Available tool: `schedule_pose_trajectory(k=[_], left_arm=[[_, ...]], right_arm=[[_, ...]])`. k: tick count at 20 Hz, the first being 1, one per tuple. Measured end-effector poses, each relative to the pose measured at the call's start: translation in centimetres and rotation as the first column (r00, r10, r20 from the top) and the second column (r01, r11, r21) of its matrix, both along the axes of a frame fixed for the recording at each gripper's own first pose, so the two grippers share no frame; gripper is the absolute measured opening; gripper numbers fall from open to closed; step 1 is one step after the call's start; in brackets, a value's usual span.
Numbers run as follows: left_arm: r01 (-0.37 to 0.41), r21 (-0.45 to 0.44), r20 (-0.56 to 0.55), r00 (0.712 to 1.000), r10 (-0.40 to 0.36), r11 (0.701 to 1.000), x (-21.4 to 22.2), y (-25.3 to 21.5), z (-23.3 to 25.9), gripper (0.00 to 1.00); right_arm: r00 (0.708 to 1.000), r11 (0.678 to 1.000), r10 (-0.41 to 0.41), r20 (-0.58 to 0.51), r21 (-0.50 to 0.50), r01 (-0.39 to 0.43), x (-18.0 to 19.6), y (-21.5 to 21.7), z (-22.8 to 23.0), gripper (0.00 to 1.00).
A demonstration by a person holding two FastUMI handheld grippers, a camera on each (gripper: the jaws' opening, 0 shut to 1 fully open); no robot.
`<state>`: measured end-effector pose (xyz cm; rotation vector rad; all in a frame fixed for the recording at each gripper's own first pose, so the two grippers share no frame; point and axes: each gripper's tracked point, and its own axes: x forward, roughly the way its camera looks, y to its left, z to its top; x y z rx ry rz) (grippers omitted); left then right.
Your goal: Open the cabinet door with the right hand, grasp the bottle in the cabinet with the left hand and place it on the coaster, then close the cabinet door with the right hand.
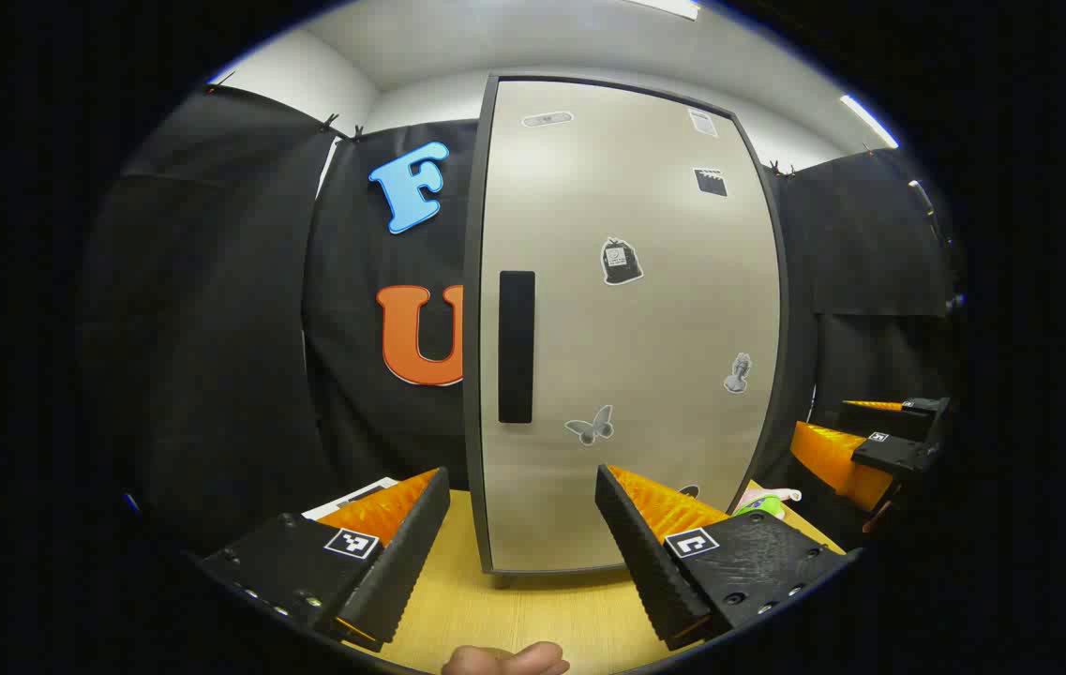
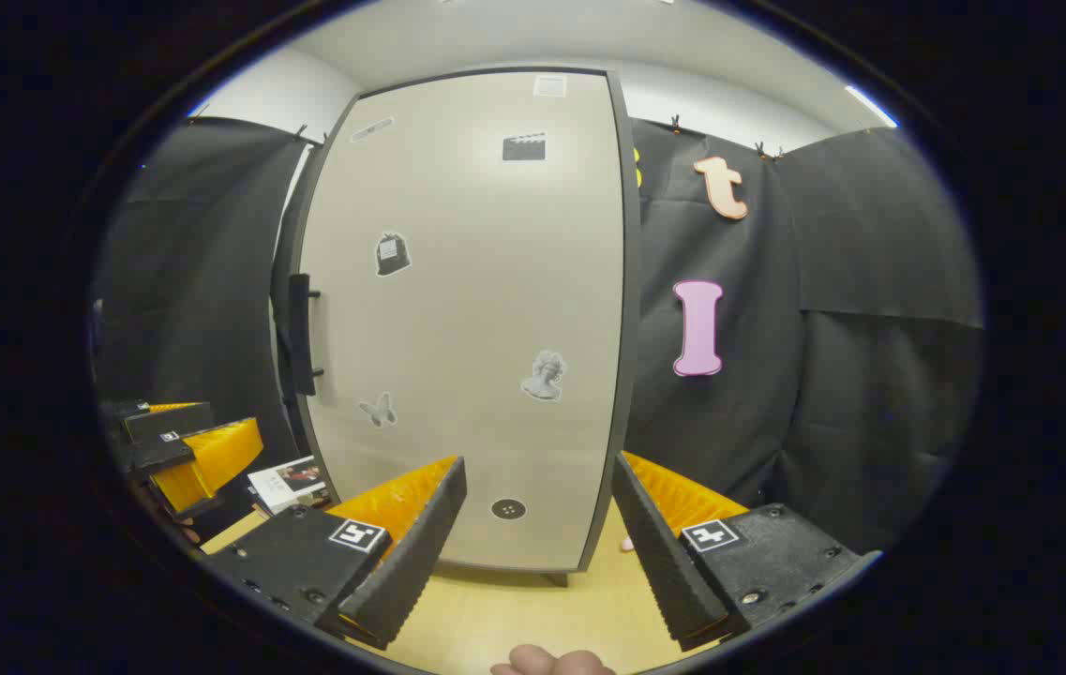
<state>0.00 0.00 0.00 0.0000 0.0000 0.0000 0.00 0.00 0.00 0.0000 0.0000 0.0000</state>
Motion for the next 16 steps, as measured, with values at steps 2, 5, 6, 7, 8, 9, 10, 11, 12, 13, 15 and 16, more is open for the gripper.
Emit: schedule_pose_trajectory(k=[2, 5, 6, 7, 8, 9, 10, 11, 12, 13, 15, 16], left_arm=[[0.019, -0.016, 0.001, 1.0, -0.019, 1.0, 0.07, -0.56, 0.03, 0.95], [0.015, -0.016, -0.003, 1.0, -0.015, 1.0, 0.22, -0.47, -0.06, 0.95], [0.02, -0.018, -0.001, 1.0, -0.02, 1.0, 0.32, -0.68, -0.03, 0.95], [0.02, -0.018, 0.001, 1.0, -0.02, 1.0, 0.35, -0.67, 0.02, 0.95], [0.016, -0.016, 0.004, 1.0, -0.016, 1.0, 0.47, -0.54, 0.16, 0.95], [0.019, -0.017, 0.007, 1.0, -0.019, 1.0, 0.61, -0.57, 0.29, 0.95], [0.02, -0.018, 0.009, 1.0, -0.02, 1.0, 0.66, -0.67, 0.33, 0.95], [0.02, -0.017, 0.01, 1.0, -0.019, 1.0, 0.7, -0.63, 0.35, 0.95], [0.018, -0.015, 0.008, 1.0, -0.018, 1.0, 0.81, -0.57, 0.23, 0.95], [0.015, -0.015, 0.005, 1.0, -0.015, 1.0, 0.85, -0.51, 0.13, 0.95], [0.014, -0.018, -0.001, 1.0, -0.014, 1.0, 0.9, -0.5, -0.03, 0.95], [0.013, -0.019, -0.003, 1.0, -0.013, 1.0, 0.94, -0.62, -0.04, 0.95]], right_arm=[[1.0, 1.0, -0.006, 0.006, 0.002, 0.006, 0.04, -0.12, 0.16, 1.0], [1.0, 1.0, -0.013, 0.025, 0.005, 0.013, -0.01, -0.26, 0.61, 1.0], [1.0, 1.0, -0.011, 0.019, 0.002, 0.011, 0.04, -0.21, 0.51, 0.99], [1.0, 1.0, -0.009, 0.013, 0.0, 0.009, 0.11, -0.21, 0.4, 1.0], [1.0, 1.0, -0.008, 0.012, 0.001, 0.008, 0.12, -0.16, 0.42, 1.0], [1.0, 1.0, -0.012, 0.014, 0.002, 0.012, 0.17, -0.24, 0.43, 1.0], [1.0, 1.0, -0.022, 0.017, 0.0, 0.022, 0.12, -0.46, 0.53, 1.0], [0.999, 1.0, -0.025, 0.024, 0.004, 0.025, 0.09, -0.5, 0.63, 1.0], [0.999, 1.0, -0.017, 0.027, 0.004, 0.017, 0.1, -0.32, 0.71, 1.0], [1.0, 1.0, -0.011, 0.026, 0.002, 0.011, 0.07, -0.19, 0.62, 1.0], [1.0, 1.0, -0.009, 0.021, -0.003, 0.009, 0.09, -0.18, 0.48, 1.0], [1.0, 1.0, -0.008, 0.02, -0.004, 0.008, 0.05, -0.18, 0.47, 1.0]])
